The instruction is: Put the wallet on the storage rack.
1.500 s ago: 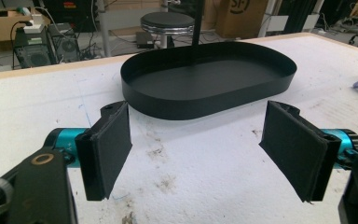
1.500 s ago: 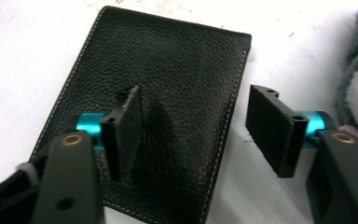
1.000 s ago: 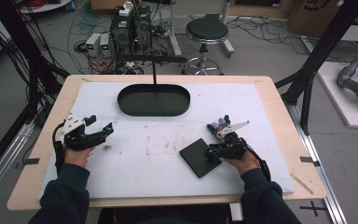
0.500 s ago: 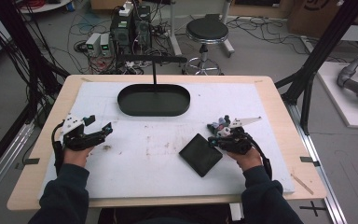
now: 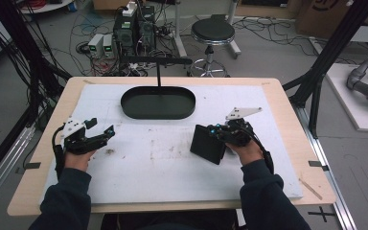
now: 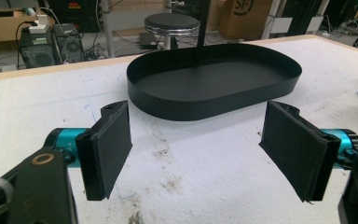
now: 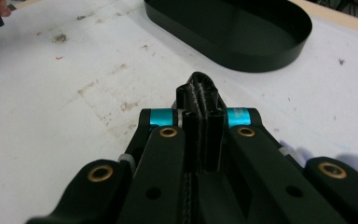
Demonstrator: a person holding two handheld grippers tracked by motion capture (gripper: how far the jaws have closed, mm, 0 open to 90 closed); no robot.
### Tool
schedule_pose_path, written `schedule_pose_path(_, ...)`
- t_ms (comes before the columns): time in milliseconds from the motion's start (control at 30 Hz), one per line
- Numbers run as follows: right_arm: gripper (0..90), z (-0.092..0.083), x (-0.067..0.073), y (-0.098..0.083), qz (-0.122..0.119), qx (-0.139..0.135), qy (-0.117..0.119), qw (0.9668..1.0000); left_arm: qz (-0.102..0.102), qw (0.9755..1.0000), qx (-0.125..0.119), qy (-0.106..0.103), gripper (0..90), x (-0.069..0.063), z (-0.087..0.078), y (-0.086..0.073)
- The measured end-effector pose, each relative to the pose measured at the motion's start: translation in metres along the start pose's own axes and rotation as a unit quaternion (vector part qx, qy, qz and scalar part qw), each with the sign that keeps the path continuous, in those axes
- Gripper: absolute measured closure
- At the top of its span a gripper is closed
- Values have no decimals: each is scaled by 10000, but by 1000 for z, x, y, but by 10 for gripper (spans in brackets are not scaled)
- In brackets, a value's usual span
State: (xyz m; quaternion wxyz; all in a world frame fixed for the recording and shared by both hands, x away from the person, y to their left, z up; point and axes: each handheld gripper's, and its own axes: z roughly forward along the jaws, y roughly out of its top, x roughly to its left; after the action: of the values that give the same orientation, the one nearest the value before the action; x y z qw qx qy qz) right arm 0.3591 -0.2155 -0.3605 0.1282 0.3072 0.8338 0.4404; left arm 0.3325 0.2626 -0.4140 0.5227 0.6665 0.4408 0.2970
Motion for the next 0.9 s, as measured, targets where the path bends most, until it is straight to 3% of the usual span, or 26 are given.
schedule_pose_path(233, 900, 5, 11, 21, -163, -200, 54, 9997, -3, 10000, -6, 7, 240, 1, 0, 0)
schedule_pose_path(267, 900, 6, 13, 22, -185, -118, 62, 9997, -11, 10000, -19, 7, 240, 1, -1, 0)
schedule_pose_path(333, 900, 12, 12, 19, -291, 101, -144, 9994, -2, 10000, 3, 5, 240, 1, -1, 0)
schedule_pose_path(400, 900, 13, 9, 17, -273, 91, -227, 9993, -17, 10000, 0, -5, 240, 1, -1, -1)
schedule_pose_path(467, 618, 22, -9, 13, -45, 242, -290, 9993, -2, 10000, -4, 1, 240, 0, -1, -1)
schedule_pose_path(500, 618, 22, -9, 13, -45, 242, -290, 9993, 10, 10000, -5, -11, 240, 0, -1, 0)
schedule_pose_path(567, 529, 32, -22, 7, 267, 596, -263, 9975, -2, 10000, -10, -13, 240, 0, -1, 0)
schedule_pose_path(600, 471, 42, -27, 2, 316, 967, -375, 9941, 10, 10000, -5, -12, 240, 0, 0, 0)
schedule_pose_path(633, 471, 42, -27, 2, 316, 967, -375, 9941, 10, 10000, -5, -12, 240, 0, 0, 0)
schedule_pose_path(667, 433, 49, -26, -3, 208, 1143, -309, 9927, -10, 10000, 5, -11, 240, 1, 0, -1)
schedule_pose_path(767, 379, 51, -18, -7, -214, 1119, -118, 9934, -20, 10000, 9, -7, 240, 1, 0, -1)
schedule_pose_path(800, 379, 51, -18, -7, -214, 1119, -118, 9934, -16, 10000, 9, -3, 240, 1, 0, -1)
schedule_pose_path(833, 360, 50, -13, -8, -498, 1128, -51, 9924, -13, 10000, 7, -2, 240, 1, 0, -1)
schedule_pose_path(867, 313, 48, -6, -13, -1006, 1091, -133, 9888, -12, 10000, 0, -14, 240, 1, 0, -1)
schedule_pose_path(900, 312, 47, -4, -15, -1256, 1123, -118, 9856, -19, 10000, 4, -16, 240, 1, 0, -1)
